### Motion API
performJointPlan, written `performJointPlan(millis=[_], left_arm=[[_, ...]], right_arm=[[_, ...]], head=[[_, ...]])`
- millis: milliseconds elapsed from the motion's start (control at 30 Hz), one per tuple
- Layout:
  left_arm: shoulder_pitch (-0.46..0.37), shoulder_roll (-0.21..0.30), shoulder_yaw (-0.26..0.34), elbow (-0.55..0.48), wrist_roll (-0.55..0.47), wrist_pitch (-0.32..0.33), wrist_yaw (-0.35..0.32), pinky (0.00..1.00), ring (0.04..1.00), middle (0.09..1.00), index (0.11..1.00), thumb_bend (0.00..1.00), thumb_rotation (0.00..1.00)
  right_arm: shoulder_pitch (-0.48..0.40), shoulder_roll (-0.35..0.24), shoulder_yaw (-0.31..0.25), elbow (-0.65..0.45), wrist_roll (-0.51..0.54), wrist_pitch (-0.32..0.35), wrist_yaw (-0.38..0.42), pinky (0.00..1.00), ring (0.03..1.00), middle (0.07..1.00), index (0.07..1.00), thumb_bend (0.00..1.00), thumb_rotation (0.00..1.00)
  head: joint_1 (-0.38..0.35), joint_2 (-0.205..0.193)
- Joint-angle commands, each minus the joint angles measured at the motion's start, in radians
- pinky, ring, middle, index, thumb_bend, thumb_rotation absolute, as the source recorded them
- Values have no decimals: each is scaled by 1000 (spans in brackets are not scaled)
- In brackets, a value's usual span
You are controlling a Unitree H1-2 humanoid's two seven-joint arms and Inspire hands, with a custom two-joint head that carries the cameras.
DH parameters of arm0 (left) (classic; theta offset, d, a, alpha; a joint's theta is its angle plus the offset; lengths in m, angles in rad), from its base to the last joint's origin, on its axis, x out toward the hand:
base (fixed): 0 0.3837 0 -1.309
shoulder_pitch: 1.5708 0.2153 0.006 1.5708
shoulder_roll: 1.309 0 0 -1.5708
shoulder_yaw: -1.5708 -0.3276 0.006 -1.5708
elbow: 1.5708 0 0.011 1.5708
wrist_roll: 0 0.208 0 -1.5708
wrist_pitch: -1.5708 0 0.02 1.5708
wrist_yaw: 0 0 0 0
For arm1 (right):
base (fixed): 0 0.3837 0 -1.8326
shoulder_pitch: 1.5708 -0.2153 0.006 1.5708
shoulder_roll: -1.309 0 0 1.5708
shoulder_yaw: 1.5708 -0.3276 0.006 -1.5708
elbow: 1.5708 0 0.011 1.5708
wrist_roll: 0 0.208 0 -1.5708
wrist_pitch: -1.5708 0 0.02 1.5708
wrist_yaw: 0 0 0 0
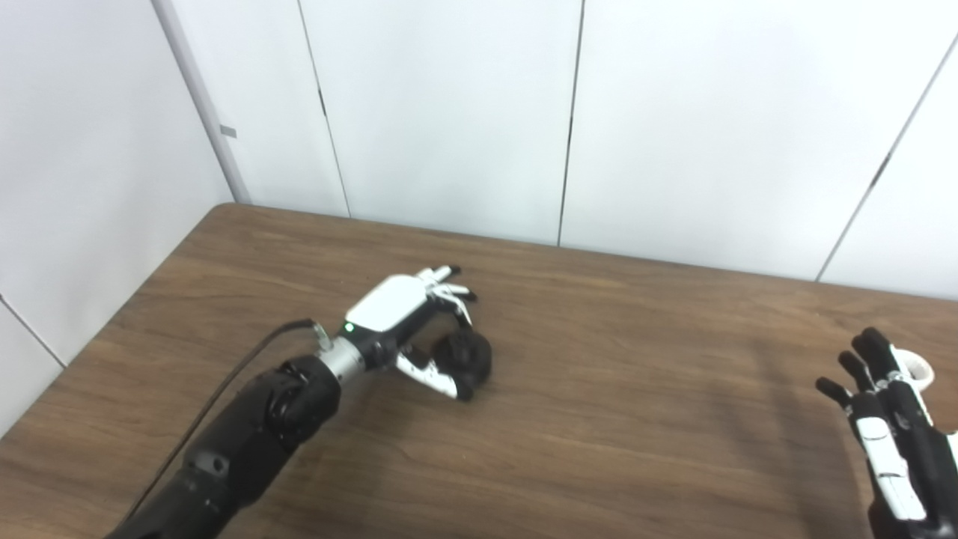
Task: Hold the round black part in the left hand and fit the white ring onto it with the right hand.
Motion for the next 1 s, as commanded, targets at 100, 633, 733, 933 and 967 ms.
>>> performJointPlan(millis=[100, 633, 733, 933, 967], left_arm=[[-15, 5, -17, -54, 53, -21, -11, 1000, 1000, 893, 481, 525, 56], [37, -4, -72, -170, 100, -91, -69, 1000, 1000, 885, 481, 524, 55], [36, -15, -89, -171, 86, -101, -67, 1000, 1000, 880, 481, 524, 55], [33, -34, -111, -175, 93, -101, -65, 1000, 1000, 883, 481, 524, 56], [33, -37, -111, -175, 88, -100, -69, 1000, 1000, 883, 481, 525, 57]], right_arm=[[-29, 6, 0, -84, -18, 5, -17, 809, 936, 947, 915, 376, 703], [-29, 44, 20, -197, -69, 37, -45, 809, 930, 944, 912, 319, 705], [-30, 50, 22, -204, -71, 36, -48, 807, 925, 939, 904, 337, 707], [-24, 68, 23, -246, -88, 76, -66, 794, 918, 931, 898, 336, 695], [-23, 69, 22, -253, -94, 80, -69, 787, 915, 929, 898, 336, 695]], head=[[-23, 3], [-158, 11], [-159, 11], [-190, 11], [-190, 11]])
